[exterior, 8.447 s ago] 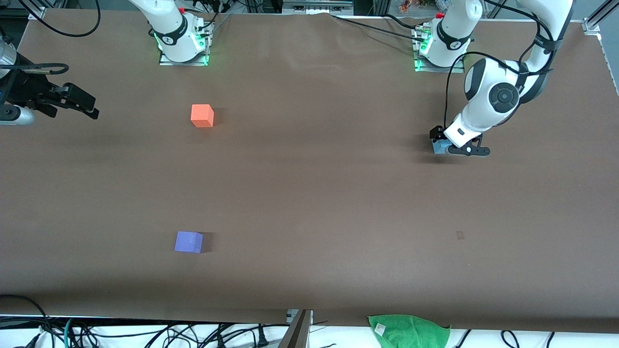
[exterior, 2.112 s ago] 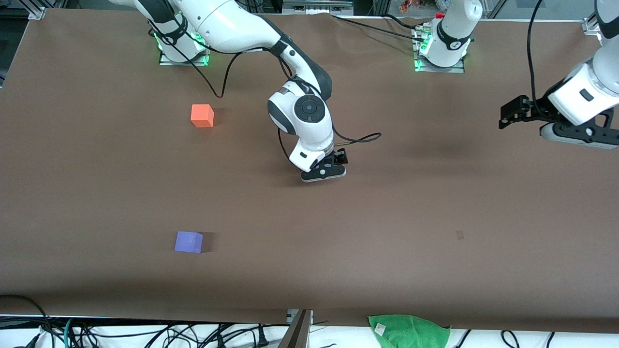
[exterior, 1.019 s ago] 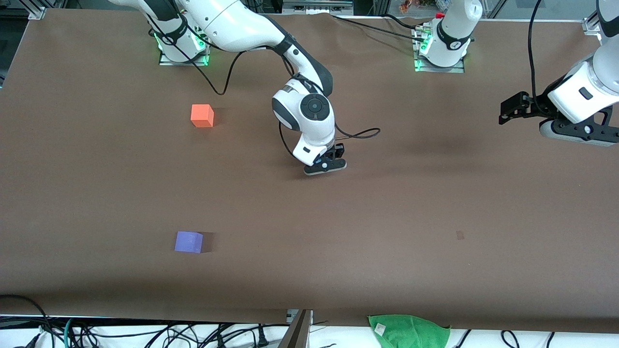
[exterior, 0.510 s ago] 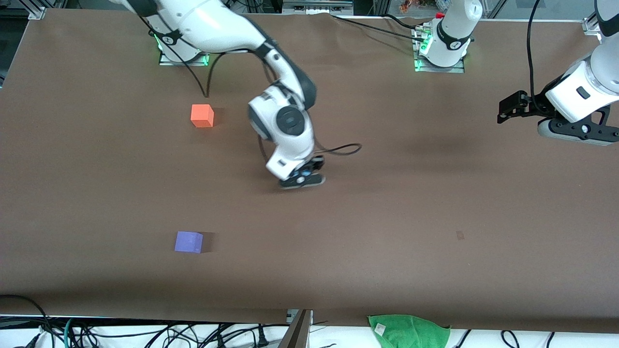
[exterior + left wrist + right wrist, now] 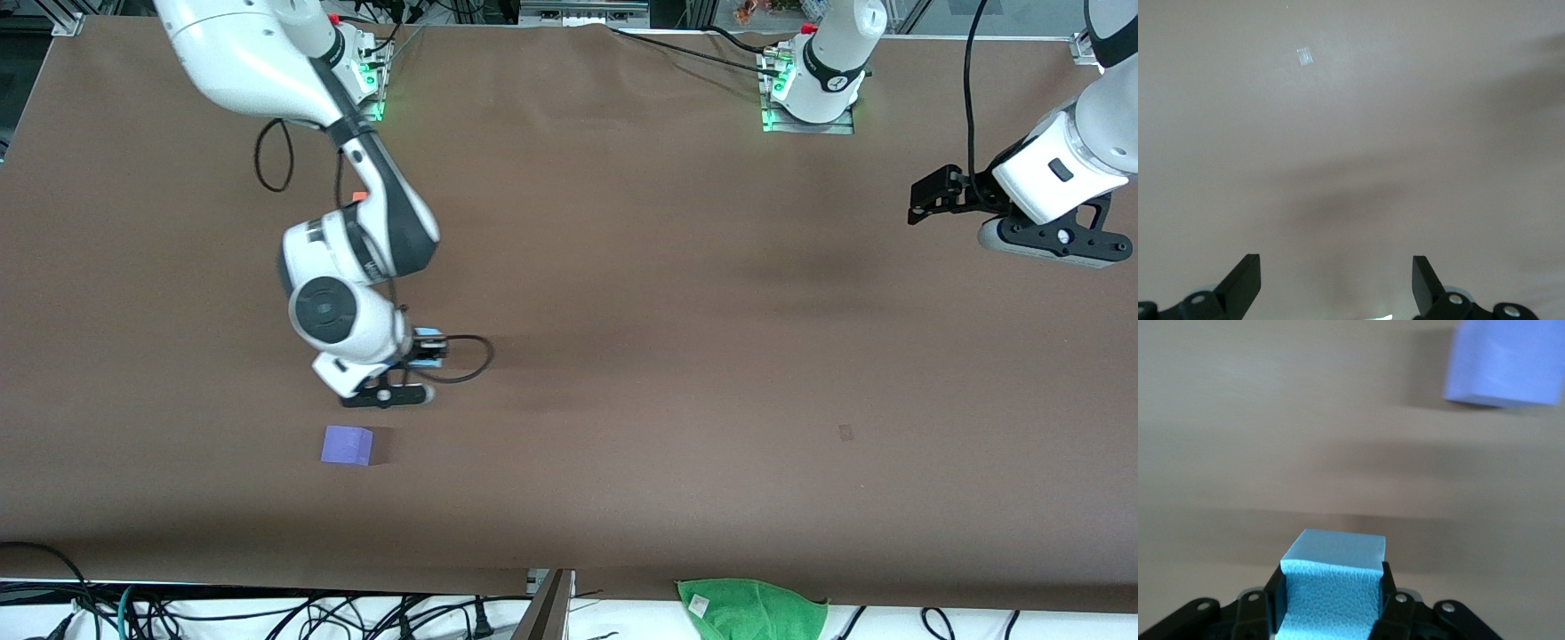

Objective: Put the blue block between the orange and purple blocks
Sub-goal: 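Carry the cube with the right gripper between the orange and purple cubes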

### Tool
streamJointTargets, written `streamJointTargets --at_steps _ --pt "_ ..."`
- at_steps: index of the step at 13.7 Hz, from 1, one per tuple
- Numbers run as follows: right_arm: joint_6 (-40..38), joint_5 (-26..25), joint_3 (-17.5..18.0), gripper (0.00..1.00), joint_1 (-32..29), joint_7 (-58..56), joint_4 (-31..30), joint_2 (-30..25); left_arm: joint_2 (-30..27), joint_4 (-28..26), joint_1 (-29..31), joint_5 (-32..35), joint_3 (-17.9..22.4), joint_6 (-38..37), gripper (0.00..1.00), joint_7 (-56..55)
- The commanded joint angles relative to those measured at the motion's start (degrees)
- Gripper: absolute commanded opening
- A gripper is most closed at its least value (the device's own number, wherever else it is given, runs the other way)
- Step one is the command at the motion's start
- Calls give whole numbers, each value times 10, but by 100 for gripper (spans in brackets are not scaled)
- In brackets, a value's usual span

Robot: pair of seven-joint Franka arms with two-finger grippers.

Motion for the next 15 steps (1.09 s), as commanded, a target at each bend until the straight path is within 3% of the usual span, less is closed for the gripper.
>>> streamJointTargets --at_steps 1,6,9,11,12,14,15 --pt "79 9 1 44 -33 -19 -153 -81 -9 1 1 1 -2 -23 100 20" --pt "125 35 1 44 -83 -39 -242 -101 2 3 -3 -15 -1 -15 100 9" --pt "177 52 1 46 -83 -39 -296 -118 48 2 -8 -14 -1 18 100 11" --pt "203 53 3 49 -83 -39 -315 -122 40 3 -3 -14 -1 5 100 17" --pt "215 53 4 55 -83 -39 -323 -123 35 2 0 -15 1 2 100 12" --pt "215 53 4 99 -83 -39 -321 -126 33 10 2 -10 5 3 100 12" --pt "211 53 4 99 -82 -39 -316 -132 33 12 3 -1 5 1 100 12"
